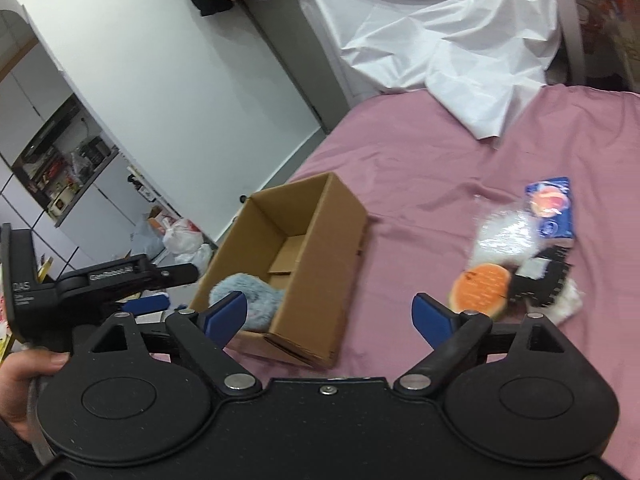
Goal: Organize soft objects
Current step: 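Open the left tool to drop the grey plush into the box, then reach the left tool to the burger plush while the right tool grasps the denim plush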
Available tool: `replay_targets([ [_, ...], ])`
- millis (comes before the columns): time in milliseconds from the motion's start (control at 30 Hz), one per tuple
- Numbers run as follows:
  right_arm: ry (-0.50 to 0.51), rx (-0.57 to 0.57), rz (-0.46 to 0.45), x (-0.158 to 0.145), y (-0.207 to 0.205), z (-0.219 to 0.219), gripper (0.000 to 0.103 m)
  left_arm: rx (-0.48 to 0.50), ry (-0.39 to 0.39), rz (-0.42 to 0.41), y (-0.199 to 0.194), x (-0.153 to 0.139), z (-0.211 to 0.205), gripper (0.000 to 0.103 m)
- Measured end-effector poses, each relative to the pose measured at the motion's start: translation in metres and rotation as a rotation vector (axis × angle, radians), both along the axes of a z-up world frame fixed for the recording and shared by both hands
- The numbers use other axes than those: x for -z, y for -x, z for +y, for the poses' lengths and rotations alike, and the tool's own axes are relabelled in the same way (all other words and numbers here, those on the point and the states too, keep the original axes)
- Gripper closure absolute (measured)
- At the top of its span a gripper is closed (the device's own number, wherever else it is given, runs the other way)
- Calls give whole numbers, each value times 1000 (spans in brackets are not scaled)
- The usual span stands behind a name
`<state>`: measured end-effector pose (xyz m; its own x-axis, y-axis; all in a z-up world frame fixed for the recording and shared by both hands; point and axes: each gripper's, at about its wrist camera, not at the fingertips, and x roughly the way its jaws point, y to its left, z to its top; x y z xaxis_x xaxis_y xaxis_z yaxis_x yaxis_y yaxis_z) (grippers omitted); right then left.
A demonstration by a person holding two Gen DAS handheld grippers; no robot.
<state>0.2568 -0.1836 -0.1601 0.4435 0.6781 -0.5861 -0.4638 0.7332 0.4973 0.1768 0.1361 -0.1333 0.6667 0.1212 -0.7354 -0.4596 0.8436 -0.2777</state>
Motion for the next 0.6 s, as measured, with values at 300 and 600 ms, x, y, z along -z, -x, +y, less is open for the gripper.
replay_targets([
  [300,26,78,2,7,1,-37,8,56,-26,-26,7,-7,-34,21],
  [600,82,128,-38,10,12,-64,2,125,-14,-24,10,-7,-74,20],
])
